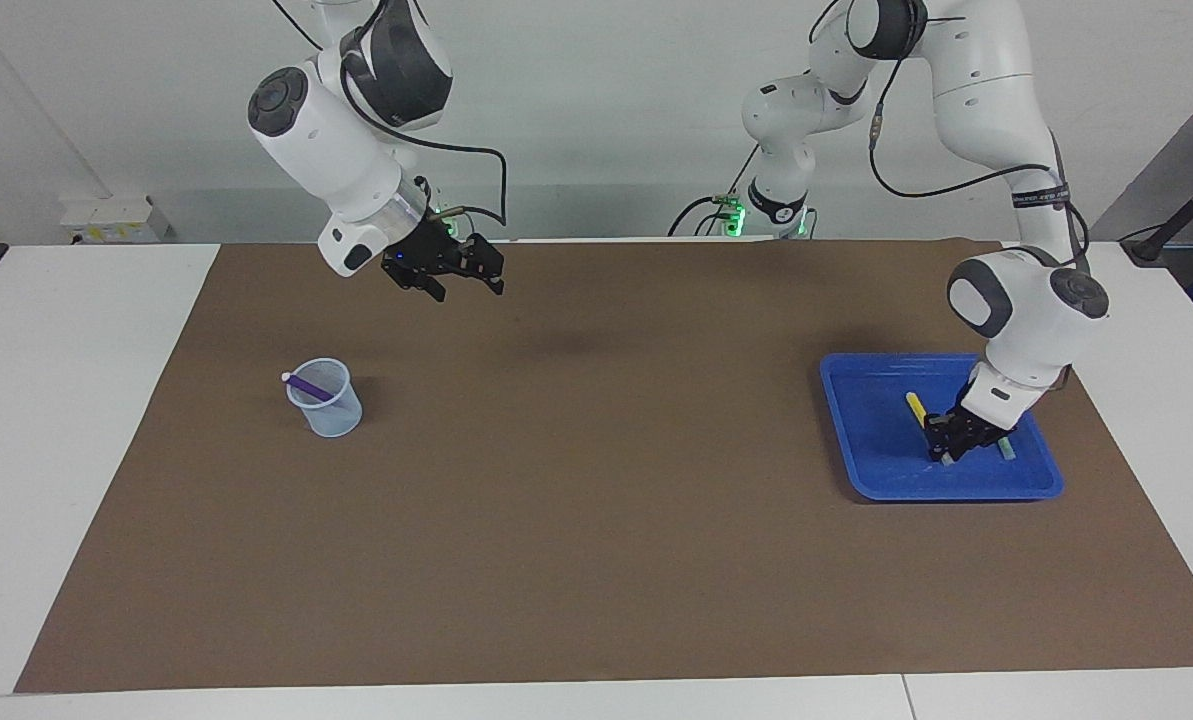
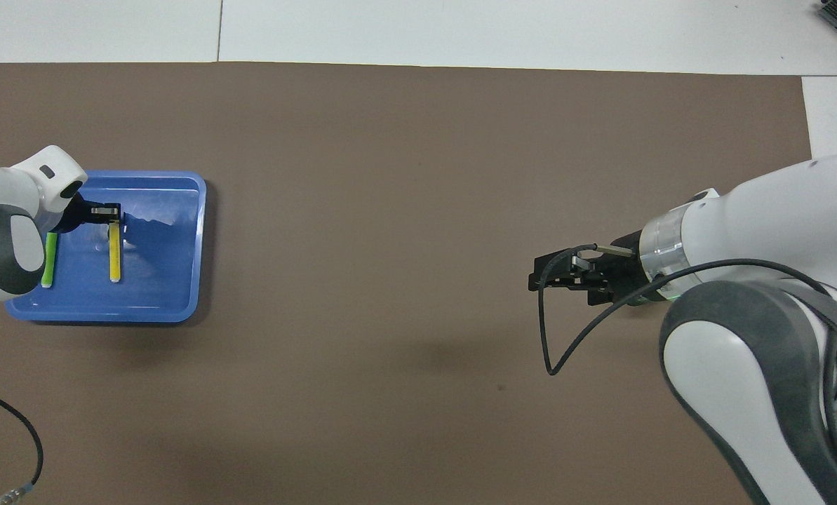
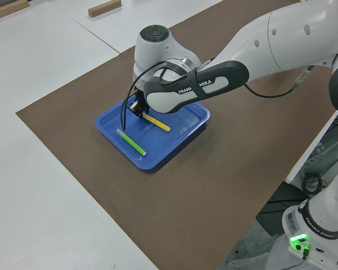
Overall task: Transfer and insert pens with both arms
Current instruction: 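Lift the yellow pen with the left gripper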
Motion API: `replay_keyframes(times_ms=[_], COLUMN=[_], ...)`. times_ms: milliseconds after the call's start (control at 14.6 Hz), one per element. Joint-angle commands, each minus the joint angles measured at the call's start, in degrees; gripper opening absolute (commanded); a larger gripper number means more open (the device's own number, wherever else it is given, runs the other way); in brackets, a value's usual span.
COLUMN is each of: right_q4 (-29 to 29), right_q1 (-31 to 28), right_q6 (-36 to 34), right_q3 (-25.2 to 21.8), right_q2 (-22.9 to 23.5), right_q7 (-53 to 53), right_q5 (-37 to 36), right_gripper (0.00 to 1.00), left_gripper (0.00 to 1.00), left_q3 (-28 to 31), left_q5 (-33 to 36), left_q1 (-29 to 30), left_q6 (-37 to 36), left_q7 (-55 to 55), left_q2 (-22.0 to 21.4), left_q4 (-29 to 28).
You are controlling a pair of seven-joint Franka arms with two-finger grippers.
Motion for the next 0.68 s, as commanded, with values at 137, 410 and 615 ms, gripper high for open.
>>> replay_keyframes(times_ms=[137,410,615], right_q4=[-1.47,-1.47,-1.47], right_q1=[-0.46,-0.37,-0.37], right_q6=[-0.69,-0.52,-0.34], right_q3=[0.19,0.19,0.19], right_q2=[-1.77,-1.77,-1.77], right_q7=[0.05,0.31,0.4], right_q5=[1.12,1.12,1.12], right_gripper=[1.0,1.0,1.0], left_gripper=[0.16,0.0,0.0], left_q3=[0.41,0.41,0.41], left_q5=[1.44,1.44,1.44], left_q1=[-0.55,-0.55,-0.2], left_q6=[1.13,1.12,0.6], left_q7=[-1.32,-1.41,-1.41], left_q2=[-0.18,-0.18,-0.26], left_q4=[-0.89,-1.07,-1.07])
